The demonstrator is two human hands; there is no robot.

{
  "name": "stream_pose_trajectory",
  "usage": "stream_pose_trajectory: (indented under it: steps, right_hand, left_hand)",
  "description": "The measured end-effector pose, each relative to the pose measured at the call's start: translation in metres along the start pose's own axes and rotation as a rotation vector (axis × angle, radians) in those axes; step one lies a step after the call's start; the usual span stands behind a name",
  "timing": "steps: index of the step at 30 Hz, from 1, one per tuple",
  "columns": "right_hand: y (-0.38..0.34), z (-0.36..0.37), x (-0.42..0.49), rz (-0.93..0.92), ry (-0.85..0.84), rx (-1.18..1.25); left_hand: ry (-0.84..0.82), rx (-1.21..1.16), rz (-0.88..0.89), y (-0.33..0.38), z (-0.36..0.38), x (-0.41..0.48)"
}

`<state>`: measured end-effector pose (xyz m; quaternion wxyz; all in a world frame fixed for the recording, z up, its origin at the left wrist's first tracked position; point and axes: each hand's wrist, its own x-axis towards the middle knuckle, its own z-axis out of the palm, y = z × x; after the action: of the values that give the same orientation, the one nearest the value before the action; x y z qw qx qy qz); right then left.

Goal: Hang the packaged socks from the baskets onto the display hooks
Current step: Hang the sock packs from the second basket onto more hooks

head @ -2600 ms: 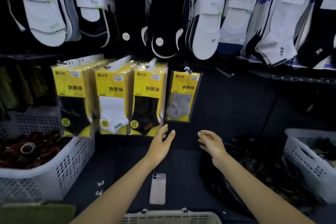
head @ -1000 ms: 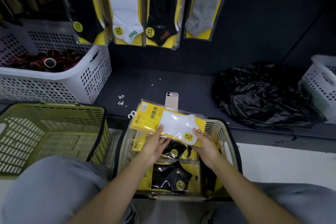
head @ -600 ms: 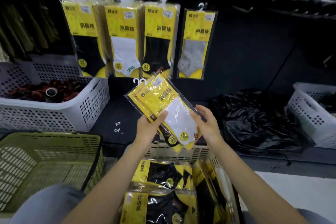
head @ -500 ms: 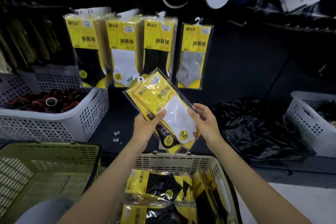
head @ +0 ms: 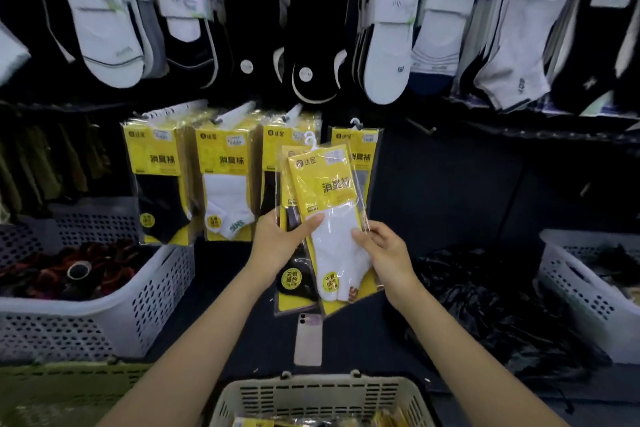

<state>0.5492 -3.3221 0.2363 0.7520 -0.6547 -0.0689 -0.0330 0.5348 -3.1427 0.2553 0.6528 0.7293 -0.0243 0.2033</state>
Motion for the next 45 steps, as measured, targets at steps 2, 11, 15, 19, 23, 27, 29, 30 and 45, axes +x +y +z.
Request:
stream_pose_trajectory:
  steps: [2,11,15,19,23,27,29,30,45]
  right_hand:
    - [-0.002,-0.004,0.003,-0.001,0.009,0.038]
    - [-0.003,-0.039,0.027,-0.027,0.27,0.187]
    - [-0.002,-0.039,0.044,-0.022,0.286,0.127]
    - [-0.003,-0.03,0.062,-0.011,0.257,0.063]
    - [-0.003,-0.02,0.087,0.098,0.331,0.048]
    - [0.002,-0.014,0.102,0.278,0.291,0.112]
    - [0.004,-0.015,0.104,0.282,0.354,0.112]
    - [0.005,-0.017,0.104,0.266,0.4,0.098]
    - [-0.029,0.003,0.032,0.006,-0.012,-0.055]
  left_hand:
    - [-0.002,0.023,0.01,0.004,0.004,0.008]
    - [0.198,0.109,0.058,0.013,-0.014,0.039]
    - [0.26,0.143,0.054,0.014,-0.028,0.049]
    - [0.293,0.161,0.039,0.013,-0.035,0.054]
    - [0.295,0.159,0.042,0.013,-0.038,0.055]
    - [0.291,0.186,0.029,0.015,-0.034,0.052]
    - [0.251,0.149,0.022,0.015,-0.03,0.05]
    - [0.231,0.138,0.02,0.015,-0.029,0.048]
    - [-0.079,-0.03,0.037,0.015,0.043,0.02]
